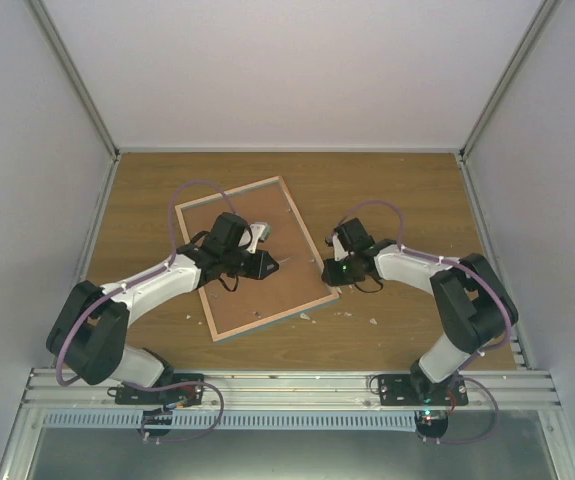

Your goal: Take the photo out of the frame

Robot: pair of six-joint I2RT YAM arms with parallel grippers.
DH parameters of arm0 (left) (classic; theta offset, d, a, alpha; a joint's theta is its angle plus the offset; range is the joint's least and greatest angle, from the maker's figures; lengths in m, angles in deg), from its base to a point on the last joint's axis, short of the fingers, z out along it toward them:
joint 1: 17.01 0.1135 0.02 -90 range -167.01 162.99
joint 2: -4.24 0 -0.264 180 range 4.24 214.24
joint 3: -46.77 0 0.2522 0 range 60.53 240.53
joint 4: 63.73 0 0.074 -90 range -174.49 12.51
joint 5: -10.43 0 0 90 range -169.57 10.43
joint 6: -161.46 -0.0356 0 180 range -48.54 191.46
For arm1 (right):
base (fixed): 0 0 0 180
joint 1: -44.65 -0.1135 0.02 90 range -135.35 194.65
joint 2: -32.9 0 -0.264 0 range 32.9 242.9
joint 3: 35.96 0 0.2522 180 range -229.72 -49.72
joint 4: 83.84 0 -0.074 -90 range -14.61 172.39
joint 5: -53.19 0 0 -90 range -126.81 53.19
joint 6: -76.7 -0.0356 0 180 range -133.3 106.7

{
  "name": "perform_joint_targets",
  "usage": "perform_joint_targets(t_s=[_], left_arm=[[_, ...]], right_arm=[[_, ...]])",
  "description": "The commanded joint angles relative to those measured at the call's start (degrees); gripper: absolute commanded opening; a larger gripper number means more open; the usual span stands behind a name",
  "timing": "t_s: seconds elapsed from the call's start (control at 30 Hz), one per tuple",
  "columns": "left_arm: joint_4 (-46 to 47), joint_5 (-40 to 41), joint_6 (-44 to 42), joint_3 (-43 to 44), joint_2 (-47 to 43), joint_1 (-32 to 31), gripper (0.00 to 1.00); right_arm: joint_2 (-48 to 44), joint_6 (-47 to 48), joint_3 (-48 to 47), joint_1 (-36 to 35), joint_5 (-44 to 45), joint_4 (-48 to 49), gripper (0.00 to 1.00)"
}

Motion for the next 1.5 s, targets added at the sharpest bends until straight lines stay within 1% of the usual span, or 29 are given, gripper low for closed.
perform_joint_targets(t_s=[0.0,0.1,0.2,0.37,0.67,0.83,0.97,1.07,1.17,1.3,1.47], left_arm=[[3.35,-0.83,-0.79,2.45,1.71,-0.93,0.0],[3.37,-0.59,-1.16,2.85,2.62,-1.23,0.0],[3.34,-0.38,-1.66,3.2,3.45,-1.42,0.0],[3.37,0.82,-2.48,3.49,4.53,-1.43,0.0],[4.68,1.03,-2.73,3.69,7.7,-1.43,0.0],[5.66,0.79,-2.77,3.67,9.14,-1.47,0.0],[6.53,0.28,-2.73,3.82,10.39,-1.51,0.0],[6.9,0.0,-2.89,4.21,11.62,-1.76,0.0],[7.16,-0.2,-2.88,4.74,12.33,-2.02,0.0],[7.7,-0.67,-2.77,5.15,12.88,-2.54,0.0],[8.04,-1.71,-2.51,6.18,14.54,-3.75,0.0]], right_arm=[[-2.76,-5.74,2.42,-2.91,-2.41,-2.35,0.24],[-5.01,-4.0,1.6,-3.19,-3.38,-3.47,0.33],[-5.66,-1.42,-0.93,-2.31,0.63,-3.69,0.35],[-0.03,4.14,-8.61,0.64,0.93,-1.48,0.4],[15.13,8.45,-23.03,3.46,-3.85,4.47,0.42],[20.74,9.85,-27.77,3.48,-7.93,5.17,0.42],[23.88,9.29,-29.59,3.43,-7.5,5.39,0.41],[25.72,8.7,-29.99,3.57,-7.03,5.8,0.38],[26.2,8.42,-29.5,3.56,-6.24,5.92,0.27],[24.27,8.05,-26.93,3.5,-5.68,6.33,0.18],[21.08,5.42,-21.89,3.42,-4.78,7.95,0.12]])
